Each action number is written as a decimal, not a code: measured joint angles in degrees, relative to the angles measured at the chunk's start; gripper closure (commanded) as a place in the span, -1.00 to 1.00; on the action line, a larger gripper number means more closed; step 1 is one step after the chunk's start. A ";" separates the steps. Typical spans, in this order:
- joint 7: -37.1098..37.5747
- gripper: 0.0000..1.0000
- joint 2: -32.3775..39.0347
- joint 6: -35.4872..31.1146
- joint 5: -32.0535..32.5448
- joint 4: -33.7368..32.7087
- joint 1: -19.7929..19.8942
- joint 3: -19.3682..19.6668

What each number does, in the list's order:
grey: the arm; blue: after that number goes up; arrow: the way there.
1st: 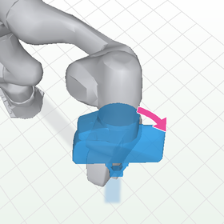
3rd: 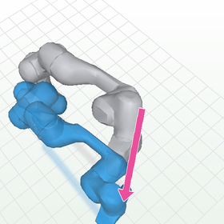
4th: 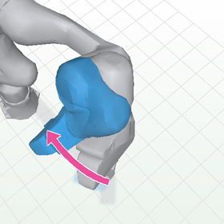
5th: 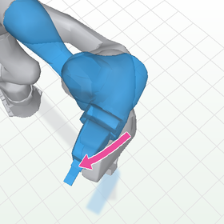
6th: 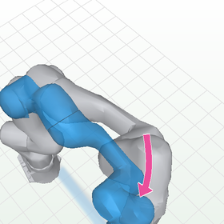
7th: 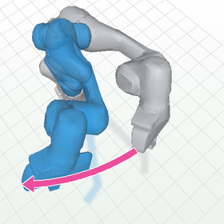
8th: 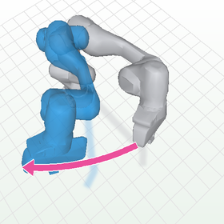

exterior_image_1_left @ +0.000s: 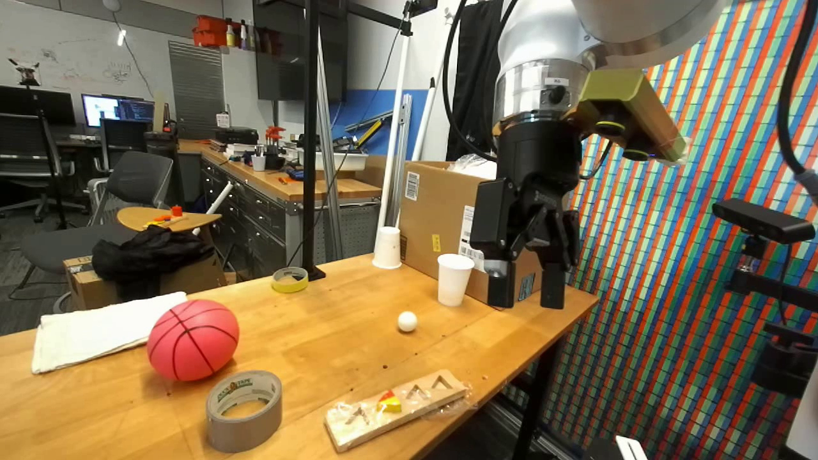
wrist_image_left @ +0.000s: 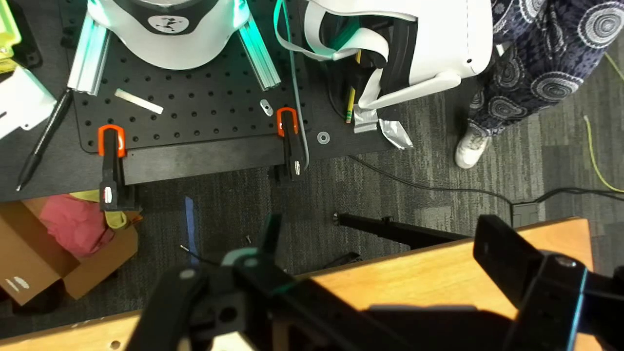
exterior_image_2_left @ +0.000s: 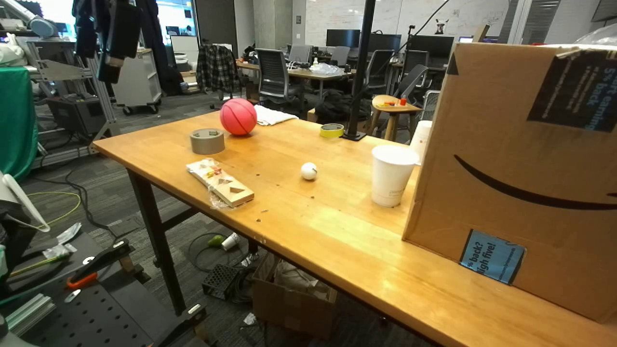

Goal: Put the white ball in the cup and the ball on the masking tape

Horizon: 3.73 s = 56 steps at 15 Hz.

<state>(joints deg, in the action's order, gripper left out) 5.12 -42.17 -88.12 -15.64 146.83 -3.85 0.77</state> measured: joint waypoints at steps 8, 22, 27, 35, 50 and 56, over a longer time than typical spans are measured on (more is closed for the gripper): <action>0.00 -1.00 0.00 0.00 0.00 0.00 0.00 0.00; -10.63 -1.00 9.35 -18.35 -0.90 -1.63 0.17 -0.12; -15.13 -1.00 19.42 -35.03 0.42 -5.50 0.16 -0.21; -14.14 -1.00 31.19 -59.60 16.12 -8.08 1.54 -0.99; 2.33 -1.00 38.82 -59.68 21.01 -10.19 4.95 -1.41; 4.08 -1.00 39.99 -59.68 21.64 -10.39 5.26 -0.96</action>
<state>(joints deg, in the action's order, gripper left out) 9.19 -2.18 -147.79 5.99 136.44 1.41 -0.19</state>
